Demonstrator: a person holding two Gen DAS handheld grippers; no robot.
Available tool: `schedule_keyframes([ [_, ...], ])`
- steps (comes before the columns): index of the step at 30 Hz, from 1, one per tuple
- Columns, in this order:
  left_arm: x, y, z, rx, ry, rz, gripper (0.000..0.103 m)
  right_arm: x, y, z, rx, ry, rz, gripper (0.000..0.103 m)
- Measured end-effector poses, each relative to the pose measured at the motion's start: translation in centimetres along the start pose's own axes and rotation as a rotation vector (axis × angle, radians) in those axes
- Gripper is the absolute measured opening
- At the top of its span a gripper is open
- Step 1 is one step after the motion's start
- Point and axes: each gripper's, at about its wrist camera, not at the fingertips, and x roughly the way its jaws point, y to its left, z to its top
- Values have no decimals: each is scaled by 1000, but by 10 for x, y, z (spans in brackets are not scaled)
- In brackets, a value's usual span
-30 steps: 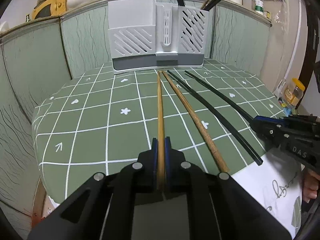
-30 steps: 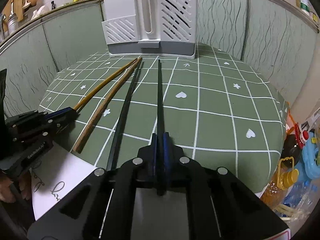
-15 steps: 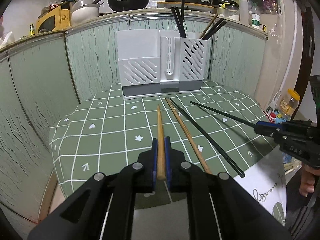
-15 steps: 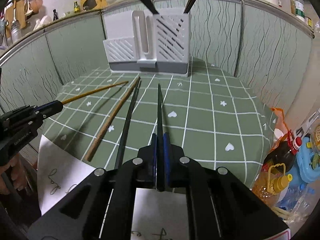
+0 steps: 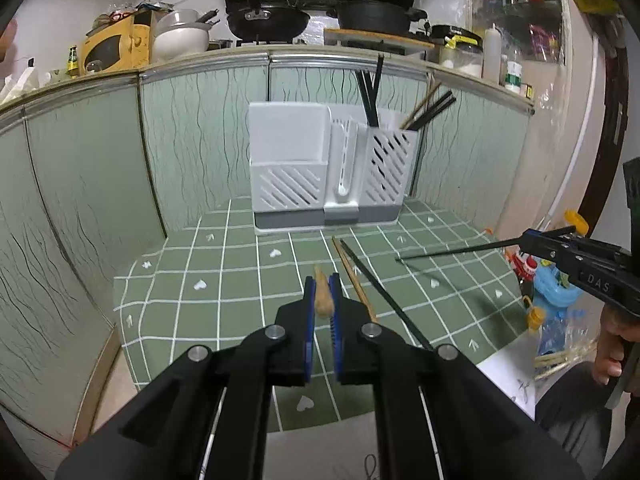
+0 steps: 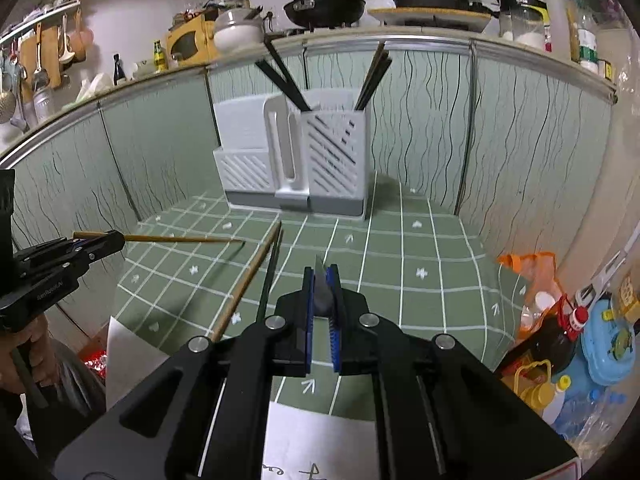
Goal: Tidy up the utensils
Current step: 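Lift the left tool's wooden chopstick toward the holder while the right tool carries the black one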
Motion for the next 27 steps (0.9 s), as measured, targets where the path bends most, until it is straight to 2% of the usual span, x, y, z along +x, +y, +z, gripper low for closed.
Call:
schedule_keyframes([
  [11, -13, -1, 29, 10, -31, -5, 6, -11, 3, 23, -16, -33, 5, 6],
  [27, -13, -10, 37, 29, -28, -44, 6, -18, 5, 33, -36, -39, 5, 6],
])
